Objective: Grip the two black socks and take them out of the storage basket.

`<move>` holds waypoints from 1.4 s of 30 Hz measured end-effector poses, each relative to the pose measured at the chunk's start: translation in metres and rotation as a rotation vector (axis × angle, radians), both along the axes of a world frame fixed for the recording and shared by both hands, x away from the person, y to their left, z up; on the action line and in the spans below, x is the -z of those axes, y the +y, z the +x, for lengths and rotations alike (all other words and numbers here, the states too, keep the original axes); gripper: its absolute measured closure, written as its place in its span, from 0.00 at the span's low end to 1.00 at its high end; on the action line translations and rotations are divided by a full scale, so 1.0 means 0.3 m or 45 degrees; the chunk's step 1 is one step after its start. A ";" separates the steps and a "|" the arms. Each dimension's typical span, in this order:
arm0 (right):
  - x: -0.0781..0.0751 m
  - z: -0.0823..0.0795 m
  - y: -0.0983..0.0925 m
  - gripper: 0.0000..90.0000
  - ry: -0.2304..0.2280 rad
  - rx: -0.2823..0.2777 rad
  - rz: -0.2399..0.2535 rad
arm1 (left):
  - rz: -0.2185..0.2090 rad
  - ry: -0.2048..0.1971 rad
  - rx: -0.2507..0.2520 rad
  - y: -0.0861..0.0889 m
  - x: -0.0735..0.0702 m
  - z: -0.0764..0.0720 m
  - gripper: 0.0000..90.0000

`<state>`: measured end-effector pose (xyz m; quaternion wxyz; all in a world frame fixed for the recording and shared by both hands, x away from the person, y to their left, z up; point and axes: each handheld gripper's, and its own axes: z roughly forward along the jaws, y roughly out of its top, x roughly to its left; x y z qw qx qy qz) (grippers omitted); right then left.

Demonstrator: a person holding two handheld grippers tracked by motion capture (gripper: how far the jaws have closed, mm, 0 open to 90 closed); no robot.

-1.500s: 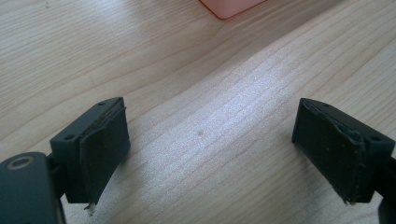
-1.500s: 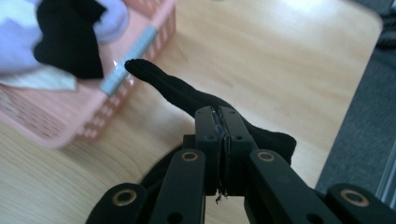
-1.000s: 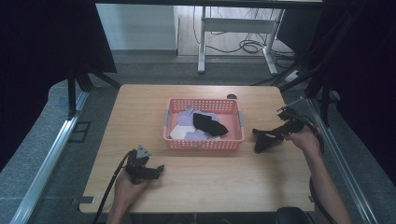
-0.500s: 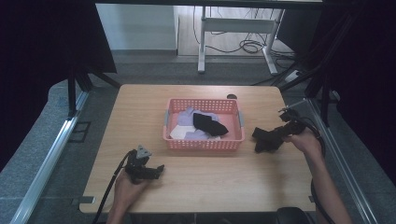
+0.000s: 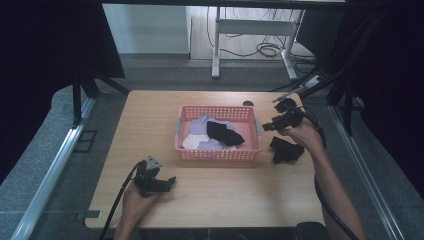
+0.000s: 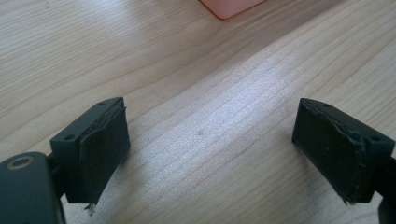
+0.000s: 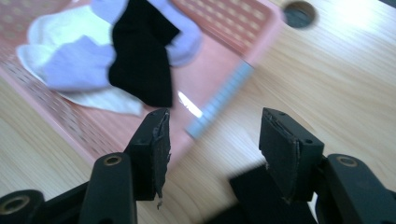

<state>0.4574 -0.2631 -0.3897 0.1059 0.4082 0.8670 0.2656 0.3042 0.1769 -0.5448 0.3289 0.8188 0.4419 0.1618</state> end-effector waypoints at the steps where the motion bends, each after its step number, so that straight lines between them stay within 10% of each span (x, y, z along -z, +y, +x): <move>1: 0.003 0.006 0.027 0.48 0.003 -0.019 0.000 | 0.000 0.000 0.000 0.000 0.000 0.000 0.12; 22: 0.228 0.120 0.441 0.47 0.119 -0.239 -0.087 | 0.004 0.002 0.002 0.001 -0.001 0.000 0.12; 27: 0.293 0.141 0.482 0.49 0.153 -0.246 -0.185 | 0.002 0.003 0.002 0.001 -0.001 0.000 0.12; 35: 0.330 0.153 0.482 0.86 0.191 -0.240 -0.265 | 0.001 0.000 0.002 0.000 0.000 0.000 0.12; 42: 0.280 0.143 0.450 0.94 0.179 -0.220 -0.203 | 0.001 0.000 0.001 0.000 0.000 0.000 0.12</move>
